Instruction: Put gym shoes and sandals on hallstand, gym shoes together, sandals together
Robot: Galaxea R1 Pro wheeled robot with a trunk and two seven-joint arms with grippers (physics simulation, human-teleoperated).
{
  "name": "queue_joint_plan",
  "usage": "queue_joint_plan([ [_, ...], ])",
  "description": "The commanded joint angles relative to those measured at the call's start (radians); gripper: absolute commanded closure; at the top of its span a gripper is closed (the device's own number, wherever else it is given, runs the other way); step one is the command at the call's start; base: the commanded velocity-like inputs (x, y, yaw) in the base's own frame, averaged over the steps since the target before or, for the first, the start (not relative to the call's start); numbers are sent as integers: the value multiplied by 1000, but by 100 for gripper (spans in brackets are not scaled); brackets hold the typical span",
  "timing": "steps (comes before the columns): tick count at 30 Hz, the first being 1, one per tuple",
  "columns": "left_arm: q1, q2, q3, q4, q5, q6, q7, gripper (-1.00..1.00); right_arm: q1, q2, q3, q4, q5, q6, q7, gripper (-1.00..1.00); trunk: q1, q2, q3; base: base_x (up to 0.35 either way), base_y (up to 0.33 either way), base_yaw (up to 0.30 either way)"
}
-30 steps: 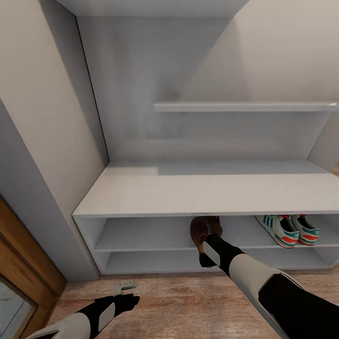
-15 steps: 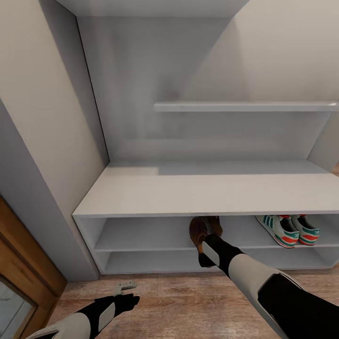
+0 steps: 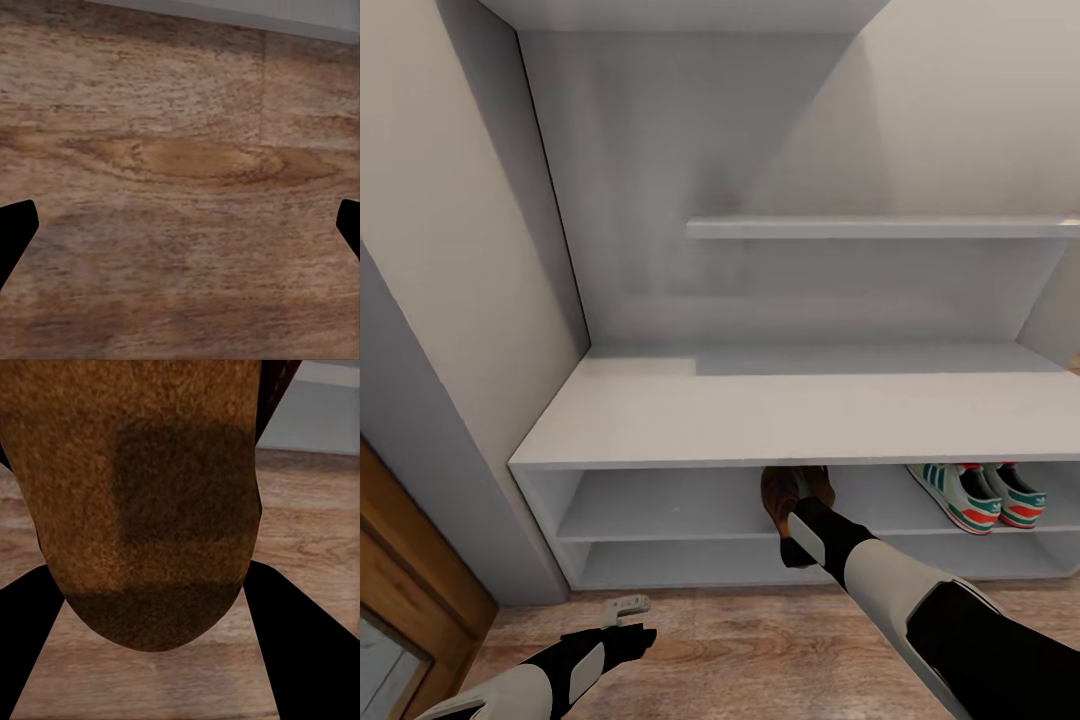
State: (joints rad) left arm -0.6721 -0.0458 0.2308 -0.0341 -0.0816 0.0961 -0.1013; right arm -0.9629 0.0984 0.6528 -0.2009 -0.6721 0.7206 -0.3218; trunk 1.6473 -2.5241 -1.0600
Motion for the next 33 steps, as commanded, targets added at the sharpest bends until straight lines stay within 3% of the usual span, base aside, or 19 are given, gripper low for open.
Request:
queue_joint_plan([
  [1, 0, 0, 8, -3, -9, 7, -3, -100, 0, 0, 6, -2, -11, 3, -8, 100, 0, 0, -1, 5, 0, 0],
  [33, 0, 0, 8, -1, -9, 7, -3, -100, 0, -1, 5, 0, -11, 3, -8, 100, 0, 0, -1, 30, 0, 0],
])
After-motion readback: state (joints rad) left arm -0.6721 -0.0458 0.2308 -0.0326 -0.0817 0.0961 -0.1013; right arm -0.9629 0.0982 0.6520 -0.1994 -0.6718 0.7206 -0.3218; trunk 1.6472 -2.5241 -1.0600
